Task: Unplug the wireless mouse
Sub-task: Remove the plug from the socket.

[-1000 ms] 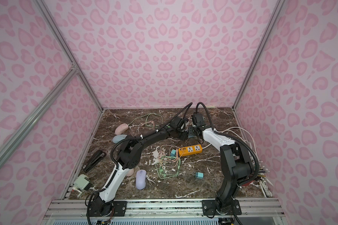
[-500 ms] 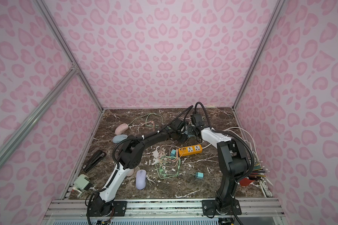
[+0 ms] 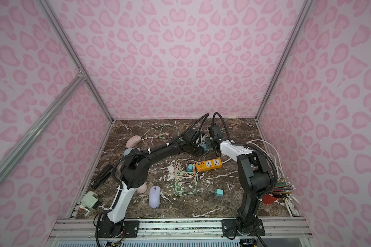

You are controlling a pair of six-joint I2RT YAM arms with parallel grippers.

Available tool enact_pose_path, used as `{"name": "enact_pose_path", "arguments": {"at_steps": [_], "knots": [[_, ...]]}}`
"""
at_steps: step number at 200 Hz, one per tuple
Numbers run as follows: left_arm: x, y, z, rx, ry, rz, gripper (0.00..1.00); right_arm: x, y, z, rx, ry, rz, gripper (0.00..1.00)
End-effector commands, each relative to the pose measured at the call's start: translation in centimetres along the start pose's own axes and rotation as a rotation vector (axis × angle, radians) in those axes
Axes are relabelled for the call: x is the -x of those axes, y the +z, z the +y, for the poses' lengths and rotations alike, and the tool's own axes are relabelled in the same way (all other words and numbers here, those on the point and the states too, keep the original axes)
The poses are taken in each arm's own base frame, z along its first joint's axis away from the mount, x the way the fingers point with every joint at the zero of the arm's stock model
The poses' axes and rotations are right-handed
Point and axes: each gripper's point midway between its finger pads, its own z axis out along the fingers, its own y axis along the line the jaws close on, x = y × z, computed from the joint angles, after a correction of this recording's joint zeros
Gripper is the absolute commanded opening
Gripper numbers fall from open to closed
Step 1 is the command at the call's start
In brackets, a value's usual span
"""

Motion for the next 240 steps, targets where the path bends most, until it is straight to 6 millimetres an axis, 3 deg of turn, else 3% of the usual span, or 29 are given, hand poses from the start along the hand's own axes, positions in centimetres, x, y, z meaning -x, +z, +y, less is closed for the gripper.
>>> {"name": "enact_pose_path", "arguments": {"at_steps": [1, 25, 44, 72, 107, 127, 149, 187, 240], "knots": [[1.0, -3.5, -1.0, -0.069, -0.021, -0.064, 0.51, 0.9, 0.3, 0.2, 0.003, -0.001, -0.044, 0.39], [0.8, -6.9, 0.1, -0.133, -0.121, -0.12, 0.53, 0.8, 0.0, 0.3, 0.016, 0.003, -0.051, 0.23], [1.0, -8.5, 1.0, -0.201, -0.201, -0.148, 0.53, 0.7, -0.5, 0.2, 0.017, 0.011, -0.052, 0.17], [0.6, -7.9, 2.0, -0.172, -0.205, -0.125, 0.53, 0.6, -2.2, 0.3, 0.009, 0.015, -0.066, 0.16], [0.9, -7.5, 1.8, -0.19, -0.214, -0.131, 0.52, -0.7, -4.4, 0.0, 0.011, 0.023, -0.056, 0.16], [0.8, -5.5, 2.3, -0.18, -0.218, -0.103, 0.52, -1.5, -5.3, 0.5, 0.061, 0.037, -0.053, 0.16], [0.1, -2.0, 3.0, -0.142, -0.211, -0.043, 0.5, -2.5, -5.6, 0.5, 0.074, 0.045, -0.04, 0.16], [-1.1, 3.0, 1.7, -0.111, -0.16, 0.058, 0.49, -3.9, -3.8, 0.6, 0.08, 0.063, 0.006, 0.16], [-2.0, 5.5, 1.4, 0.024, -0.062, 0.122, 0.49, -4.6, -2.5, 0.9, 0.085, 0.083, 0.04, 0.15]]}}
